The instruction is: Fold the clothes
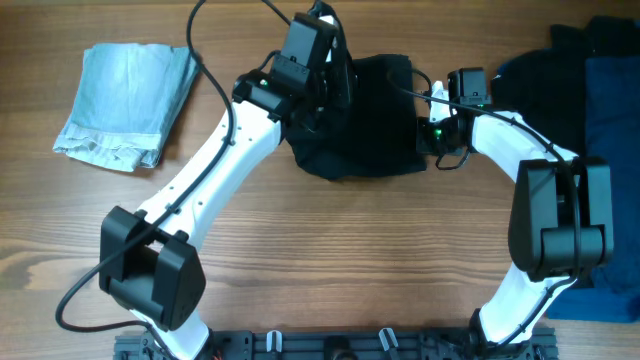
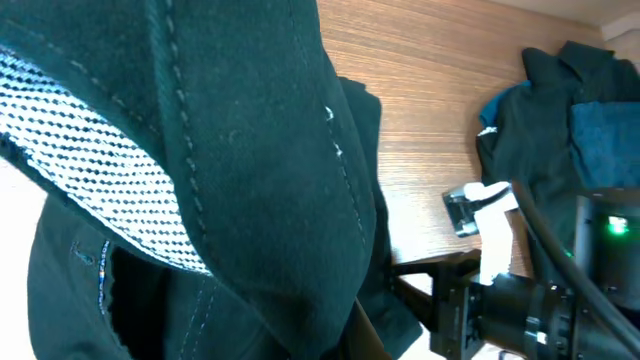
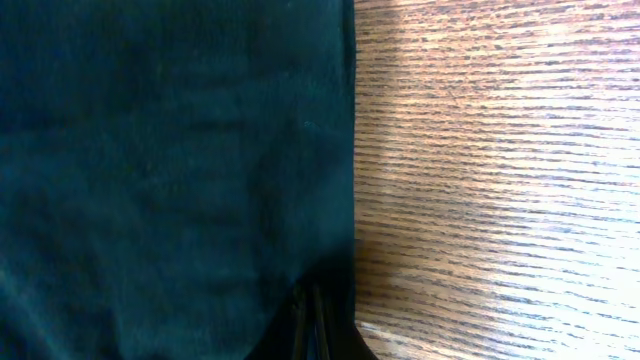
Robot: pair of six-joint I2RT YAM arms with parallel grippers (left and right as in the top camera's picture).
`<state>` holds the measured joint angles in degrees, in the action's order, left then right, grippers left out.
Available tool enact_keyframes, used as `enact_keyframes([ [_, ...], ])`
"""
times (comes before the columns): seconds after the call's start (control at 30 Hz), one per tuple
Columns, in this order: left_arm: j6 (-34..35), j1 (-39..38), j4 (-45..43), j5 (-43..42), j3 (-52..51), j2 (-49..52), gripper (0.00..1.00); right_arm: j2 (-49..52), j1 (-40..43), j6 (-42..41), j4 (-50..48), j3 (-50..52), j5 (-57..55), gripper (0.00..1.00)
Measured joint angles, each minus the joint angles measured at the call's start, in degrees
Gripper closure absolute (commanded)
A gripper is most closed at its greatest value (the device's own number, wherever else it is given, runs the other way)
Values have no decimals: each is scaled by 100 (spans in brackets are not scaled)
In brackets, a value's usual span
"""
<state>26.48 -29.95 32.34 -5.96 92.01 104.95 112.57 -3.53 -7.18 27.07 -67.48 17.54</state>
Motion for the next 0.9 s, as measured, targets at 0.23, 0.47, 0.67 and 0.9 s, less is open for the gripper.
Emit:
enact_keyframes([
  [0.23,44,-212,-74,-17,7,136,90,0,0,0,0,0,2,96],
  [0.47,48,-505,-719,-197,20,717,74,0,0,-7,-13,-2,2,95],
  [0.67,116,-557,-1821,-946,63,723,21,-1309,289,-44,619,-35,-118,65],
  [0.9,0,323,-1082,-981,144,428,54,-3180,461,28,1167,-177,94,96],
])
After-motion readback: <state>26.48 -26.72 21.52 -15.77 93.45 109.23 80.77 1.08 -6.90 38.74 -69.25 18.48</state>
